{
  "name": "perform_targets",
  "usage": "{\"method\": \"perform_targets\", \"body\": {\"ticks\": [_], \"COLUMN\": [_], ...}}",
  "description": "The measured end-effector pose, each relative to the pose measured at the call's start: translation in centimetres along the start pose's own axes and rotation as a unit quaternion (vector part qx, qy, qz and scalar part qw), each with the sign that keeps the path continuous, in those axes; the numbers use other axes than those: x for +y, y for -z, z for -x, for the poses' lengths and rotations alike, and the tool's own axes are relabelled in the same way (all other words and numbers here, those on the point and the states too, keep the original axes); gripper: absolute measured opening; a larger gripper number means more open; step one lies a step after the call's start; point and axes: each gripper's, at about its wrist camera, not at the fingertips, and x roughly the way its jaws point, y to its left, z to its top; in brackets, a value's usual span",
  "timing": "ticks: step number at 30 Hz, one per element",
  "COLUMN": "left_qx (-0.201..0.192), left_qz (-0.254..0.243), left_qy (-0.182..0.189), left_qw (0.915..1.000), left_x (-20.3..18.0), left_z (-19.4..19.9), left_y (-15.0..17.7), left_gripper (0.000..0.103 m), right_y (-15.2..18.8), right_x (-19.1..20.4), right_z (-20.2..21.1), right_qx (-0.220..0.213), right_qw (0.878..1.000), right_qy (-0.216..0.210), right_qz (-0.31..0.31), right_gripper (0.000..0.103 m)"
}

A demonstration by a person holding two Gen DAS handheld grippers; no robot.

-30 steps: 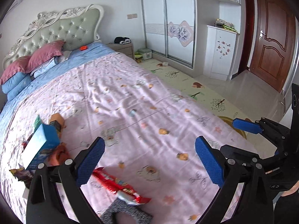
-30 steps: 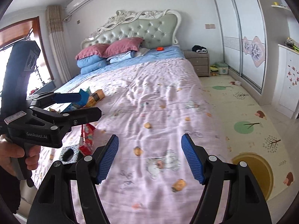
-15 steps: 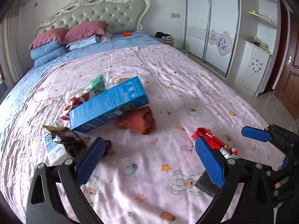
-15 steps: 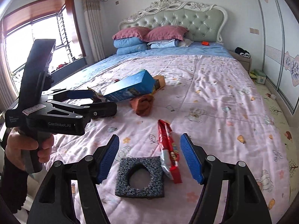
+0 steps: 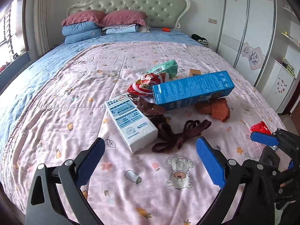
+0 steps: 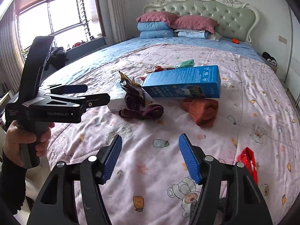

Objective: Collect trash
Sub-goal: 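Grasp the maroon cord with the right tool while the left tool grasps the brown wrapper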

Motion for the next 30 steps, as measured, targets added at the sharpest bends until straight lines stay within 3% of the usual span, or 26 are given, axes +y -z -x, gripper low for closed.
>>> {"method": "perform_targets", "body": {"ticks": [7, 18, 20, 22, 24, 30], "left_qx": [0.010, 0.020, 0.020, 0.020, 0.020, 0.017], "left_qz": [0.017, 0.032, 0.032, 0.032, 0.033, 0.025], "left_qy": [-0.006, 0.004, 0.005, 0.005, 0.006, 0.010], "left_qw": [0.9998, 0.9993, 0.9993, 0.9993, 0.9992, 0.9995], "left_x": [3.4, 4.8, 4.8, 4.8, 4.7, 3.5], "left_z": [-1.3, -3.9, -4.1, -4.3, -4.4, -4.3], "left_y": [0.3, 0.1, -0.1, -0.2, -0.3, -1.1], "left_gripper": [0.097, 0.097, 0.097, 0.097, 0.097, 0.097], "right_y": [-2.1, -4.4, -4.4, -4.1, -3.9, -3.8], "right_x": [0.8, -0.9, -1.0, -1.1, -1.1, -1.1], "right_z": [-4.7, -9.9, -10.6, -11.0, -10.8, -8.5], "right_qx": [0.031, 0.064, 0.073, 0.075, 0.071, 0.038], "right_qw": [0.999, 0.995, 0.995, 0.995, 0.995, 0.997], "right_qy": [0.011, 0.031, 0.026, 0.011, 0.001, 0.009], "right_qz": [-0.016, -0.065, -0.066, -0.070, -0.068, -0.059], "right_gripper": [0.052, 0.051, 0.043, 0.019, 0.010, 0.006]}}
